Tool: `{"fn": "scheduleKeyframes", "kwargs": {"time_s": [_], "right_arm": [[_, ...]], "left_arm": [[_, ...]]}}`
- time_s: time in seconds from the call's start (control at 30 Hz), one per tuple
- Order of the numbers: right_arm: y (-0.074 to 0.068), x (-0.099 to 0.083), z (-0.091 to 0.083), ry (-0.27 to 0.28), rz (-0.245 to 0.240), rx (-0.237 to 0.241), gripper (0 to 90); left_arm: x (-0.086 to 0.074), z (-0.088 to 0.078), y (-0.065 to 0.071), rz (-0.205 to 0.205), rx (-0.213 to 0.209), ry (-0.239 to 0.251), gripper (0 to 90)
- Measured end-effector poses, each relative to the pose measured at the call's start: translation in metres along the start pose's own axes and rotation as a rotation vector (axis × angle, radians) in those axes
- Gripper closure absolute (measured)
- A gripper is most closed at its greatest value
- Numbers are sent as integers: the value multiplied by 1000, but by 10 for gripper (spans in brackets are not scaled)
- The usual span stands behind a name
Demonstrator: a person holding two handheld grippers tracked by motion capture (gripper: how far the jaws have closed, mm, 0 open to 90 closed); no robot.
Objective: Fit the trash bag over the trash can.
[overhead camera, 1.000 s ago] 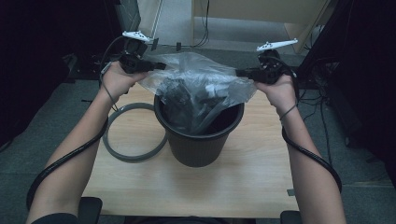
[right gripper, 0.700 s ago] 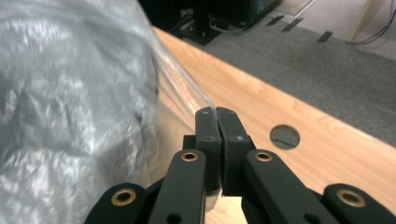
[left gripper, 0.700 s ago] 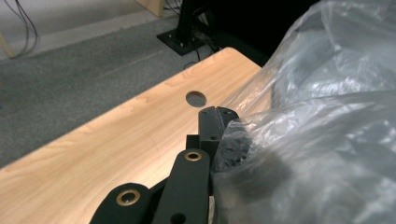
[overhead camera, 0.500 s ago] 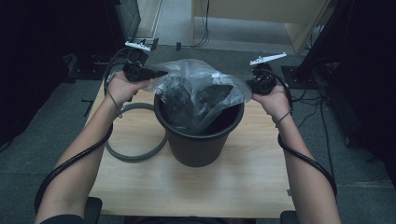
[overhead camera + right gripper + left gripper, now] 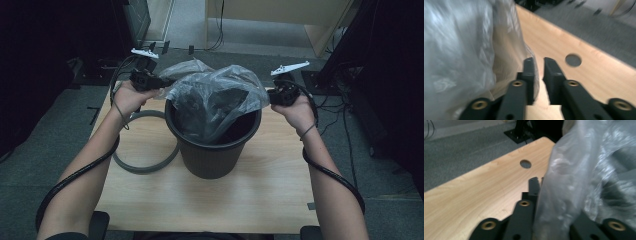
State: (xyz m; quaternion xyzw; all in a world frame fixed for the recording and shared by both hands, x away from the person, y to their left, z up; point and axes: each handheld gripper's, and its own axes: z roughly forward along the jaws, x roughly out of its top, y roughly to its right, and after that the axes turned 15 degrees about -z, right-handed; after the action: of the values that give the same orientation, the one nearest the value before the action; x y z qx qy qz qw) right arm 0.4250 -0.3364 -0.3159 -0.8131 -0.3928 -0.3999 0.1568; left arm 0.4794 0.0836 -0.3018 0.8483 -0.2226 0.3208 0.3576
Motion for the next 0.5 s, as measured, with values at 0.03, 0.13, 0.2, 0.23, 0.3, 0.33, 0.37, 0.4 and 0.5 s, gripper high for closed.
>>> {"fn": "scheduleKeyframes", "kwargs": {"time_s": [0.03, 0.13, 0.2, 0.23, 0.3, 0.33, 0.37, 0.4, 0.5], "right_arm": [[1, 1, -4, 21, -2, -10, 701], [5, 3, -18, 101, 1, -40, 560], [7, 4, -28, 157, 3, -46, 513], [7, 4, -32, 184, 11, -46, 492], [7, 6, -42, 231, 16, -37, 474], [6, 7, -46, 251, 13, -33, 471], [4, 8, -51, 272, 8, -28, 468], [3, 9, -55, 284, -1, -28, 467], [-3, 12, -66, 320, -26, -17, 471]], "left_arm": [[1, -3, 0, 3, -2, 16, 746], [4, -12, 0, 9, -15, 48, 625], [4, -17, 1, 23, -21, 68, 562], [4, -20, 1, 26, -28, 77, 550], [5, -26, 3, 35, -40, 96, 514], [5, -30, 4, 44, -44, 101, 505], [5, -32, 5, 51, -46, 105, 498], [5, -35, 7, 56, -50, 110, 496], [5, -41, 13, 81, -64, 107, 496]]}}
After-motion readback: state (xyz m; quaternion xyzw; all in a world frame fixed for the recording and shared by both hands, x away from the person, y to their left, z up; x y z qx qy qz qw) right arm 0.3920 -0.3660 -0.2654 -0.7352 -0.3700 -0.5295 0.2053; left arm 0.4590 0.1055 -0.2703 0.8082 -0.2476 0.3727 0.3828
